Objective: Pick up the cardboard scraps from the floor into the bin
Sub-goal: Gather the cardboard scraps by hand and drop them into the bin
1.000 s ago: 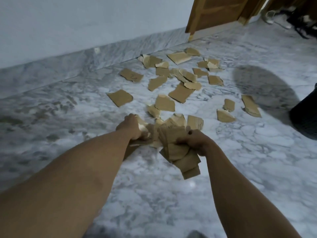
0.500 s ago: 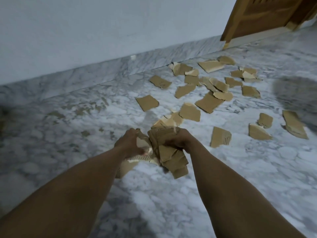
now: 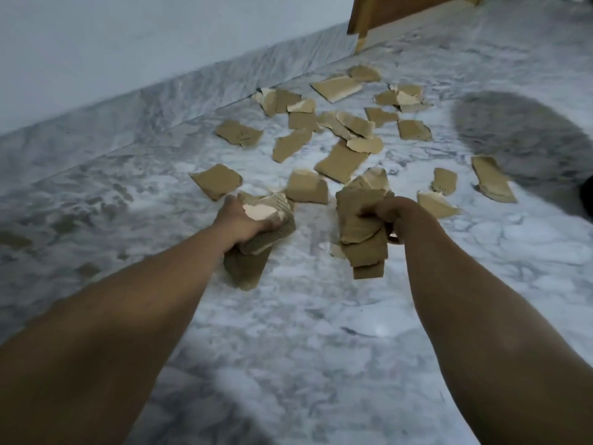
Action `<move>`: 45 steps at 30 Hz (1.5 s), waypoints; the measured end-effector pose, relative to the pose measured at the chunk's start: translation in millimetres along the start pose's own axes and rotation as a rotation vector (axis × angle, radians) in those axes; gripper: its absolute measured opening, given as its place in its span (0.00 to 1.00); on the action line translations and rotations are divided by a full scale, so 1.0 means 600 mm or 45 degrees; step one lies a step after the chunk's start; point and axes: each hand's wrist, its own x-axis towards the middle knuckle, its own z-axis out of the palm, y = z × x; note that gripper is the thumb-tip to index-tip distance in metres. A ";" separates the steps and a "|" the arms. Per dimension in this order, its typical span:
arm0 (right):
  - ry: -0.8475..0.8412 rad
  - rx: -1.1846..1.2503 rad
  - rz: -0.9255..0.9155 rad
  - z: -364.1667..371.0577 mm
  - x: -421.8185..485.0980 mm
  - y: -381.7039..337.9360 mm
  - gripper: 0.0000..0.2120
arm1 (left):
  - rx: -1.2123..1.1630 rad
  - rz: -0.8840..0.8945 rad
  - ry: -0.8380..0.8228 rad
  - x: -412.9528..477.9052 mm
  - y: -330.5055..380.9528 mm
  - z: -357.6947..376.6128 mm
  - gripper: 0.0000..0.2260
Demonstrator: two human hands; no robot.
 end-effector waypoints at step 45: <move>-0.326 -0.942 -0.055 -0.264 0.073 -0.083 0.36 | 1.015 -0.106 -0.745 0.049 0.428 0.219 0.17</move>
